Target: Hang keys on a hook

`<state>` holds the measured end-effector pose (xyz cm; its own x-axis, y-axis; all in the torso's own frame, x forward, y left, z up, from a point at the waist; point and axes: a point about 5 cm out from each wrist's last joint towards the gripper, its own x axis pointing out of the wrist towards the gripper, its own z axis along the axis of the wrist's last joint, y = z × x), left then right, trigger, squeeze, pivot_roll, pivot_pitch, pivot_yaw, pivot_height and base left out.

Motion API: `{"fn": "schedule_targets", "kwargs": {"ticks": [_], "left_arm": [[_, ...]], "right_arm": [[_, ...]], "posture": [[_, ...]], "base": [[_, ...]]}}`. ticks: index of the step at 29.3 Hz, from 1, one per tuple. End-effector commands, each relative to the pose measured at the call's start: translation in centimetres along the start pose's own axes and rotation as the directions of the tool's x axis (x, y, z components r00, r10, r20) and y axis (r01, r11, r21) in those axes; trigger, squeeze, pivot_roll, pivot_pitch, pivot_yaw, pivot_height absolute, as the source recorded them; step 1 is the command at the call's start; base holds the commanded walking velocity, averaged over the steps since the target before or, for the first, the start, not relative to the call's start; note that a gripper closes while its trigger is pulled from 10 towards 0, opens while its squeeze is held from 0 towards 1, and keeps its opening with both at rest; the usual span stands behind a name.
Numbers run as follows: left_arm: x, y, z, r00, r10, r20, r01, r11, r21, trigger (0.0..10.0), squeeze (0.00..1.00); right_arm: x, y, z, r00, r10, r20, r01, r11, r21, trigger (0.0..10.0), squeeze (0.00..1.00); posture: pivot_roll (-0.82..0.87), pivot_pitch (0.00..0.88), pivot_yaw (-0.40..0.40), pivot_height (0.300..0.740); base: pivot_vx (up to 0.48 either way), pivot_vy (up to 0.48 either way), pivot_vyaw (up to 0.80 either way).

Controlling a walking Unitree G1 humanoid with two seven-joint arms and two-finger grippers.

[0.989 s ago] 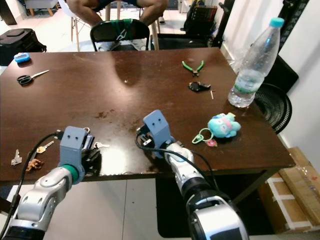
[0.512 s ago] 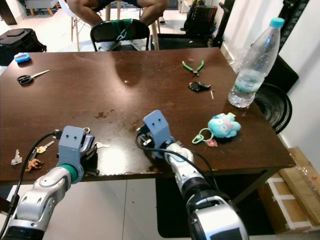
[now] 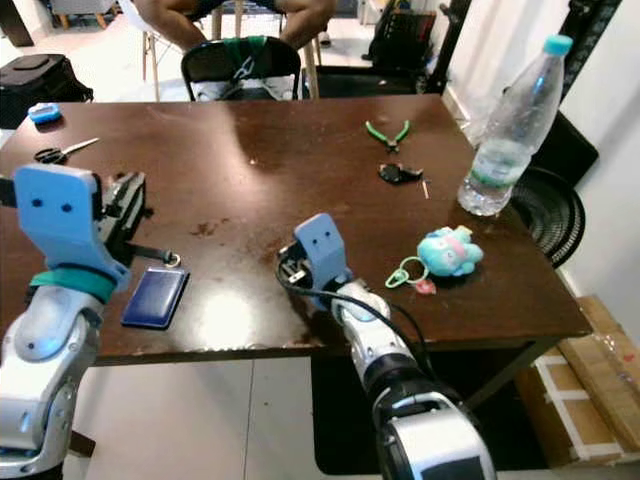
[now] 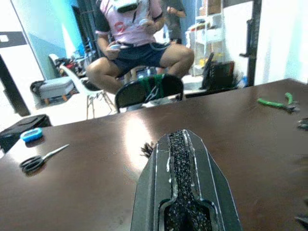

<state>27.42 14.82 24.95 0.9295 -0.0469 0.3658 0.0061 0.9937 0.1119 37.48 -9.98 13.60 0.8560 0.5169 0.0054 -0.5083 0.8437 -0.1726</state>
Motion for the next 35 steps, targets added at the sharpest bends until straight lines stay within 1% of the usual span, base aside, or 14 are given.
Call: {"fn": "schedule_targets", "kwargs": {"ticks": [1, 3, 4, 7, 9, 11, 12, 14, 16, 18, 20, 21, 29, 35], "left_arm": [[0.1, -0.6, 1.3, 0.999, -0.026, 0.045, 0.026, 1.000, -0.002, 10.0, 0.00], [0.2, -2.2, 2.5, 0.993, -0.085, 0.082, 0.084, 0.996, 0.015, 10.0, 0.00], [-0.2, -2.5, 1.8, 0.994, -0.092, 0.063, 0.089, 0.995, 0.040, 10.0, 0.00], [-0.5, -2.5, 0.9, 0.994, -0.098, 0.040, 0.096, 0.994, 0.053, 10.0, 0.00], [-1.4, -1.8, -1.1, 0.997, -0.069, -0.029, 0.071, 0.995, 0.064, 10.0, 0.00], [-1.4, -1.8, -1.1, 0.997, -0.069, -0.029, 0.071, 0.995, 0.064, 10.0, 0.00], [-1.9, -1.0, -2.3, 0.997, -0.034, -0.070, 0.040, 0.996, 0.083, 10.0, 0.00], [-1.9, -1.0, -2.3, 0.997, -0.034, -0.070, 0.040, 0.996, 0.083, 10.0, 0.00], [-2.3, -0.3, -3.3, 0.994, -0.002, -0.107, 0.012, 0.996, 0.088, 10.0, 0.00], [-2.9, 1.0, -5.6, 0.981, 0.065, -0.184, -0.045, 0.993, 0.110, 10.0, 0.00], [-2.9, 1.0, -5.6, 0.981, 0.065, -0.184, -0.045, 0.993, 0.110, 10.0, 0.00], [-3.2, 1.7, -7.2, 0.968, 0.102, -0.228, -0.072, 0.988, 0.136, 10.0, 0.00], [-3.3, 1.7, -7.2, 0.971, 0.108, -0.213, -0.076, 0.986, 0.151, 10.0, 0.00], [-3.4, 1.8, -7.3, 0.971, 0.110, -0.210, -0.078, 0.985, 0.152, 10.0, 0.00]], "right_arm": [[0.0, 0.0, 0.4, 0.999, -0.018, 0.038, 0.018, 1.000, 0.021, 10.0, 0.00], [-0.2, -0.5, 1.6, 0.987, -0.086, 0.133, 0.081, 0.996, 0.043, 10.0, 0.00], [-0.5, -0.5, 2.3, 0.975, -0.124, 0.186, 0.116, 0.992, 0.055, 10.0, 0.00], [-0.8, -0.4, 2.8, 0.962, -0.156, 0.223, 0.144, 0.987, 0.069, 10.0, 0.00], [-1.4, 0.2, 3.6, 0.937, -0.204, 0.283, 0.181, 0.978, 0.107, 10.0, 0.00], [-1.4, 0.2, 3.6, 0.937, -0.204, 0.283, 0.181, 0.978, 0.107, 10.0, 0.00], [-1.8, 0.6, 3.6, 0.929, -0.213, 0.303, 0.186, 0.976, 0.116, 10.0, 0.00], [-1.8, 0.6, 3.6, 0.929, -0.213, 0.303, 0.186, 0.976, 0.116, 10.0, 0.00], [-2.1, 0.9, 3.6, 0.920, -0.228, 0.318, 0.202, 0.973, 0.112, 10.0, 0.00], [-2.7, 1.0, 1.8, 0.915, -0.291, 0.281, 0.267, 0.956, 0.119, 10.0, 0.00], [-2.7, 1.0, 1.8, 0.915, -0.291, 0.281, 0.267, 0.956, 0.119, 10.0, 0.00], [-2.7, 1.1, 0.9, 0.921, -0.306, 0.242, 0.290, 0.952, 0.102, 10.0, 0.00], [-2.3, 1.9, 1.6, 0.928, -0.283, 0.241, 0.264, 0.959, 0.106, 10.0, 0.00], [-2.3, 1.7, 1.7, 0.924, -0.298, 0.239, 0.277, 0.953, 0.120, 10.0, 0.00]], "posture": [[0.02, 0.067, 0.068, 0.740], [0.01, 0.062, 0.073, 0.740], [-0.01, 0.061, 0.080, 0.740], [-0.02, 0.062, 0.084, 0.740], [-0.02, 0.061, 0.087, 0.740], [-0.02, 0.061, 0.087, 0.740], [-0.02, 0.062, 0.087, 0.740], [-0.02, 0.062, 0.087, 0.740], [-0.03, 0.061, 0.089, 0.740], [-0.04, 0.056, 0.093, 0.740], [-0.04, 0.056, 0.093, 0.740], [-0.04, 0.054, 0.091, 0.740], [-0.02, 0.054, 0.081, 0.740], [-0.02, 0.055, 0.081, 0.740]], "base": [[0.000, 0.000, 0.00], [0.000, 0.000, 0.00], [0.000, 0.000, 0.00], [0.000, 0.000, 0.00], [0.000, 0.000, 0.00], [0.000, 0.000, 0.00], [0.000, 0.000, 0.00], [0.000, 0.000, 0.00], [0.000, 0.000, 0.00], [0.000, 0.000, 0.00], [0.000, 0.000, 0.00], [0.000, 0.000, 0.00], [0.000, 0.000, 0.00], [0.000, 0.000, 0.00]]}}
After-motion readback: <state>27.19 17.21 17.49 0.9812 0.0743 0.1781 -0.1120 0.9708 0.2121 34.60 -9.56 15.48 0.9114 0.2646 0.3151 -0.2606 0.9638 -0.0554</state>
